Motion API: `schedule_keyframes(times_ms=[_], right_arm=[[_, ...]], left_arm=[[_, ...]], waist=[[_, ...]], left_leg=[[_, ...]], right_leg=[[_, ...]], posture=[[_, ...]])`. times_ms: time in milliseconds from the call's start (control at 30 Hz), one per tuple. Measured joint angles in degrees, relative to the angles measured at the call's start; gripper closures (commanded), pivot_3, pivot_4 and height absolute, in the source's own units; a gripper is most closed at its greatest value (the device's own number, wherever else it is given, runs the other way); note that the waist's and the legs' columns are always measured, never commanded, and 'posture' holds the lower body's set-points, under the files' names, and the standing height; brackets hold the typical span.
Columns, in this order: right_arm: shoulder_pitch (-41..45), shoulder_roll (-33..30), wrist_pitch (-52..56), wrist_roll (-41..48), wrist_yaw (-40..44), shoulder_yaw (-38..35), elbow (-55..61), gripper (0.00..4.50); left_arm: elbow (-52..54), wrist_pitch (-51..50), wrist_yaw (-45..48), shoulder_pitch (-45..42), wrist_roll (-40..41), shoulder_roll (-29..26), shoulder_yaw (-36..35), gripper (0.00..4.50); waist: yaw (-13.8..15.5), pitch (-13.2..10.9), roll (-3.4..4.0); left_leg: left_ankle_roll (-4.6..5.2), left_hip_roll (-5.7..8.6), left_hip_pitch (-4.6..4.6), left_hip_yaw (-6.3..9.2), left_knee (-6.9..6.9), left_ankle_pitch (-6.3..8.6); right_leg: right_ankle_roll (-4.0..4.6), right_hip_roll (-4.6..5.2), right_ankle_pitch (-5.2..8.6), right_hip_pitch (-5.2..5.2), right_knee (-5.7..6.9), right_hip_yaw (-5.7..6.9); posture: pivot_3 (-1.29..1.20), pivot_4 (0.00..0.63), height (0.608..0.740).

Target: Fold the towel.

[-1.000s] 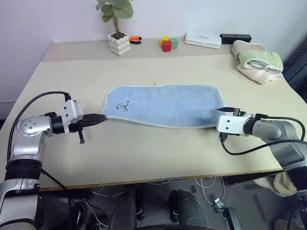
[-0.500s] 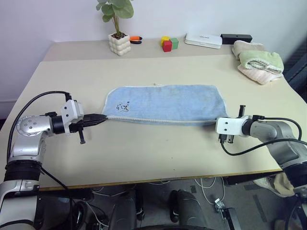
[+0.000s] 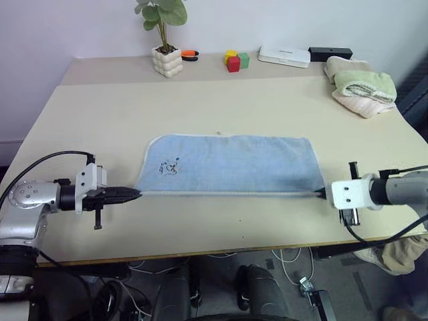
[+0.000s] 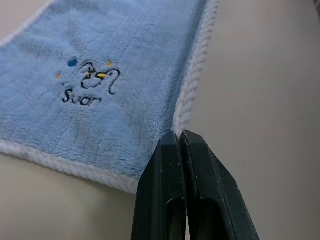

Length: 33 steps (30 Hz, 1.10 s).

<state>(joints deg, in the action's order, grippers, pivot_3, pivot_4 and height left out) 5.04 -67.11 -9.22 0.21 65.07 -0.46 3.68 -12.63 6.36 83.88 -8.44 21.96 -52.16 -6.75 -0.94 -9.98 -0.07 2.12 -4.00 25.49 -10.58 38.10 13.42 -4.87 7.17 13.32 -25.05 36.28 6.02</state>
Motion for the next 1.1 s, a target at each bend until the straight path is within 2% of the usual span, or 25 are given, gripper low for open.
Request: schedule_keyframes(times_ms=[100, 233, 433, 700, 1100], right_arm=[[-1.9, -1.0, 1.4, 1.9, 1.3, -2.4, 2.0, 4.44], [4.6, -1.0, 0.6, -0.2, -0.3, -2.2, -0.8, 4.44], [16.1, 2.1, -3.1, -5.6, -1.7, 4.0, -8.0, 4.44], [31.6, 8.6, -13.9, -17.3, -7.6, 13.1, -25.2, 4.44], [41.3, 14.1, -22.8, -26.5, -16.2, 18.3, -43.0, 4.44]], left_arm=[[2.1, -0.4, 0.0, 1.7, 0.2, -0.4, -0.7, 4.5], [-0.4, 1.1, -3.0, -4.7, -0.6, 1.8, -0.7, 4.5], [-12.7, 6.1, -6.6, -17.5, -5.5, 5.0, 1.3, 4.5], [-33.7, 14.6, -12.0, -32.8, -12.8, 10.8, 4.6, 4.5], [-50.0, 20.9, -19.4, -42.0, -19.5, 14.9, 6.4, 4.5]], waist=[[0.2, 0.0, 0.0], [0.3, 0.0, 0.01], [0.0, 0.0, 0.01], [-0.1, 0.0, -0.01], [-0.3, 0.0, -0.01]], left_leg=[[0.04, 0.03, 0.0, 0.01, 0.02, 0.03], [0.06, 0.09, -0.01, 0.0, 0.03, 0.05], [0.0, 0.16, 0.13, -0.21, 0.01, -0.19], [0.0, 0.18, 0.13, -0.3, 0.1, -0.22], [-0.06, 0.18, 0.12, -0.51, 0.09, -0.28]], right_leg=[[0.06, 0.05, -0.03, 0.0, -0.02, 0.01], [0.14, 0.19, -0.08, 0.0, -0.06, 0.11], [0.05, 0.15, -0.11, 0.1, -0.05, 0.13], [-0.12, 0.05, -0.19, 0.17, -0.04, 0.13], [-0.25, 0.0, -0.17, 0.17, 0.04, 0.13]], posture=[[0.0, 0.15, 0.74], [0.0, 0.15, 0.74], [0.0, 0.15, 0.74], [0.0, 0.15, 0.74], [0.0, 0.15, 0.74]])
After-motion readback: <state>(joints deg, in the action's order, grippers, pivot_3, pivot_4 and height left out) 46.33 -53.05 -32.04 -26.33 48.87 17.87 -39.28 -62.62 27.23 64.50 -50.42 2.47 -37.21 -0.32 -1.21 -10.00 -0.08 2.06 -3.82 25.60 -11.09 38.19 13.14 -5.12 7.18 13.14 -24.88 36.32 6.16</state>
